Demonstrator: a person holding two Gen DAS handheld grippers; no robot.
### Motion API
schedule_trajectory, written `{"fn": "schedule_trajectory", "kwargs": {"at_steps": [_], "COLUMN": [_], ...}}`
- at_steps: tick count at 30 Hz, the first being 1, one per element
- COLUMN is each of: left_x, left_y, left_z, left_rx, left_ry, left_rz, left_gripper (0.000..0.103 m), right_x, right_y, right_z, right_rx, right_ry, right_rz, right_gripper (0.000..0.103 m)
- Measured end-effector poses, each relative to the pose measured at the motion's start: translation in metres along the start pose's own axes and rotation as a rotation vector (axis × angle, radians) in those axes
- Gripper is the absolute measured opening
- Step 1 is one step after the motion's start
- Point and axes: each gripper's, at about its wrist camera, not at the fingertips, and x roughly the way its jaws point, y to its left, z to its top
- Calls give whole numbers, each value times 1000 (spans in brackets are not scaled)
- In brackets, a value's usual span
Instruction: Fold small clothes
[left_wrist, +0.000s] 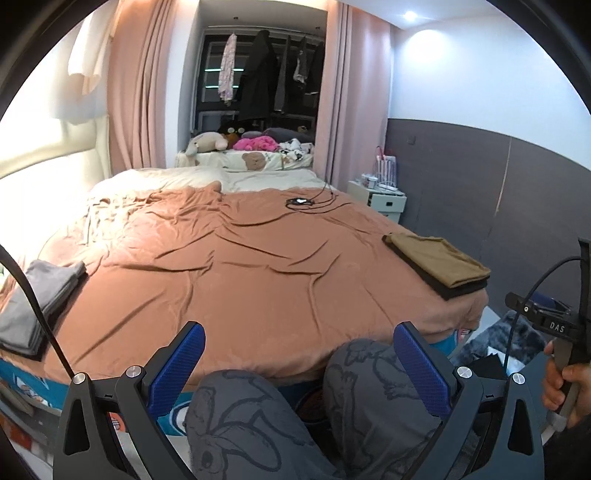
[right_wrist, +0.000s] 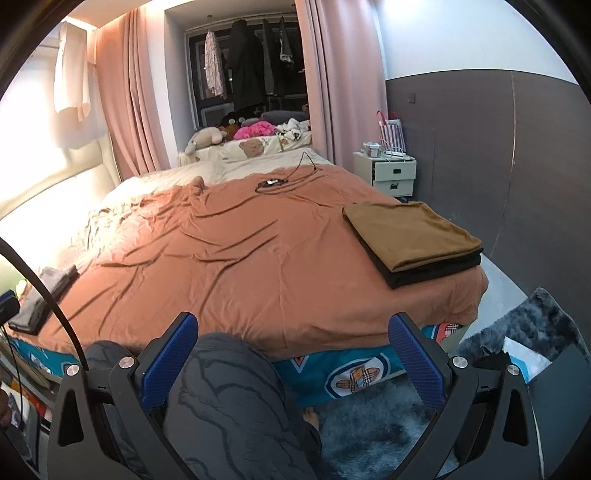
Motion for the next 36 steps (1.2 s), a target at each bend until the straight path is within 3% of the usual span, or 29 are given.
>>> {"fn": "schedule_trajectory", "kwargs": {"at_steps": [9,36], "left_x": [25,27], "left_y": [0,-2], "left_z": [-2,-8], "left_rx": [-23,-24], "left_ry": [46,47], "left_rz": [10,2], "left_gripper": [102,103], "right_x": [14,16], "right_y": [2,-2], "right_z": [10,12], "right_rx": [0,-15], "right_ry": [44,58], "right_rz": [-18,-13], "right_gripper": [103,103]}}
